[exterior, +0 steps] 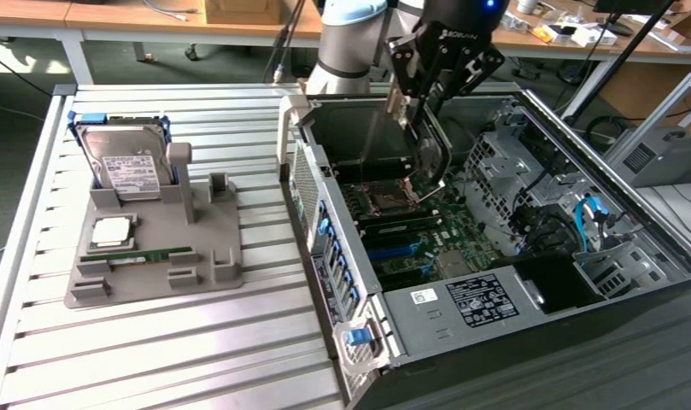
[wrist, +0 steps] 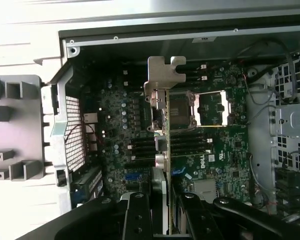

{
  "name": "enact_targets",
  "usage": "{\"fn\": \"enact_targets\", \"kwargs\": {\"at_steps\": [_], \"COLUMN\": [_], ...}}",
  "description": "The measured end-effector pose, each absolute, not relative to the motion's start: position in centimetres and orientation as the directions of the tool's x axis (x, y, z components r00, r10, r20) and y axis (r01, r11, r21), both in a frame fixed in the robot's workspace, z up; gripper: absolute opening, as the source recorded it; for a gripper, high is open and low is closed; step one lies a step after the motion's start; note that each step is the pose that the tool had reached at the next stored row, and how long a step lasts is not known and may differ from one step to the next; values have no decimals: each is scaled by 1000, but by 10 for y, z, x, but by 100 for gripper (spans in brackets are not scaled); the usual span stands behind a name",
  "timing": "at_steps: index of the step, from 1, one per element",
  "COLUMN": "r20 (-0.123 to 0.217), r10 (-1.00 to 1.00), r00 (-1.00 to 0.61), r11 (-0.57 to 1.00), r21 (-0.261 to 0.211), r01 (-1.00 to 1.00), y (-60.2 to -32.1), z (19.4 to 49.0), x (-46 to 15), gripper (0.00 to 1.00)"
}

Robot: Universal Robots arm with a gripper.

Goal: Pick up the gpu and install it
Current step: 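Pick up the gpu and move the gpu toward the slot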

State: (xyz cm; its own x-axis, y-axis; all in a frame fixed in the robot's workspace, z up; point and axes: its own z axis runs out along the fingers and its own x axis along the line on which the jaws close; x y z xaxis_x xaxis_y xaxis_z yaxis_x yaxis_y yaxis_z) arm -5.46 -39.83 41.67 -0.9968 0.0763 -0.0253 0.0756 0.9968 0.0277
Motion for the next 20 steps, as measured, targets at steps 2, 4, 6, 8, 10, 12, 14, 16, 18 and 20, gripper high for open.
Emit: {"fn": "enact_targets", "kwargs": {"at_steps": [2, 4, 6, 8, 10, 12, 14, 16, 18, 20], "r20": [-25, -25, -25, -25, -24, -25, -25, -25, -25, -25], "r10": [76, 76, 76, 76, 76, 76, 76, 76, 76, 76], "r00": [-997, -997, -997, -997, -997, -997, -997, -997, -997, -997], "r11": [997, 997, 997, 997, 997, 997, 997, 997, 997, 997], "r21": [28, 28, 28, 28, 28, 28, 28, 28, 28, 28], "r01": [76, 76, 76, 76, 76, 76, 76, 76, 76, 76], "y": [-398, -398, -398, -398, -398, -398, -398, -398, -398, -398], "z": [415, 412, 409, 407, 405, 403, 401, 400, 398, 396], "x": [-52, -48, -44, -41, -38, -36, -34, -31, -29, -26], "gripper": [27, 27, 27, 27, 27, 27, 27, 27, 27, 27]}}
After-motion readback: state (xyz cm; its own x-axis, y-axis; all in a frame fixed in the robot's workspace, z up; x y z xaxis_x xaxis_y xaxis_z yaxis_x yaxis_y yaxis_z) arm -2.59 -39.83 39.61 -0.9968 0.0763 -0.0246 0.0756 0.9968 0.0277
